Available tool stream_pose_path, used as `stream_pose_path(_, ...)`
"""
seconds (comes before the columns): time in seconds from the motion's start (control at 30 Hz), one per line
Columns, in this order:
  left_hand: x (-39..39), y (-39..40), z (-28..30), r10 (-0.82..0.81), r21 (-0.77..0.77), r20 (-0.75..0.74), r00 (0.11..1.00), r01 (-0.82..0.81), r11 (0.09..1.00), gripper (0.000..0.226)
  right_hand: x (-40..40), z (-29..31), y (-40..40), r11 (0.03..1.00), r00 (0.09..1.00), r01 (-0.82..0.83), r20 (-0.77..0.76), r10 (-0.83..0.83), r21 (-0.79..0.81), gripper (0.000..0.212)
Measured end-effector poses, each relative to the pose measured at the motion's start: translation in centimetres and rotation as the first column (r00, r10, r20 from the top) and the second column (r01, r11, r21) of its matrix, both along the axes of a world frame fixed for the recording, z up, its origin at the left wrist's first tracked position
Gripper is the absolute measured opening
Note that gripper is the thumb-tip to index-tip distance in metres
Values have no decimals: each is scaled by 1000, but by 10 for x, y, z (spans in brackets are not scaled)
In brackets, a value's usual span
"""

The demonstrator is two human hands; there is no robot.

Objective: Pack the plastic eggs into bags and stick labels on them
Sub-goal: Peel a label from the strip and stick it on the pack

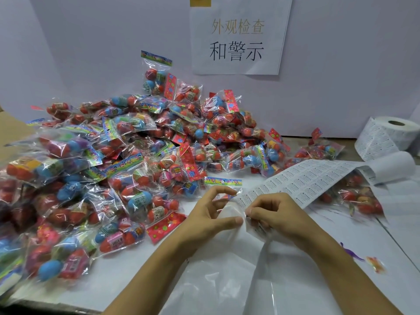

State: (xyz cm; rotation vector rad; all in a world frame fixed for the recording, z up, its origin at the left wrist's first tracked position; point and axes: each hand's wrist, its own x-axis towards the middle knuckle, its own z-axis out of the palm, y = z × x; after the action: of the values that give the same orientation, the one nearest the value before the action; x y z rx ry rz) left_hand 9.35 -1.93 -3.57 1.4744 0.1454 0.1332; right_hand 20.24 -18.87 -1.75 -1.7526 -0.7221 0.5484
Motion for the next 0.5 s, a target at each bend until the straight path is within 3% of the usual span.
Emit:
stream_pose_path(0.17, -1, -2, 2, -3, 101, -33, 999, 6, 995, 43, 3, 2, -1, 999, 998, 49, -41, -49, 2, 26)
stream_pose_path(0.3, -1, -2, 2, 12, 91, 4, 1000, -12, 996, 24, 8, 4, -3, 980, 979, 172, -126, -159, 102, 37)
stream_pose_path(0.4, 0, -3, 1, -14, 93, 31, 999, 11, 996, 17, 16, 6, -5, 876, 897, 388, -337, -287, 286, 37)
stream_pose_path(0.5, 0, -6, -2, -88, 267, 51, 995, 71, 961, 10, 22, 7, -8, 759, 828, 526, -433, -356, 384, 35)
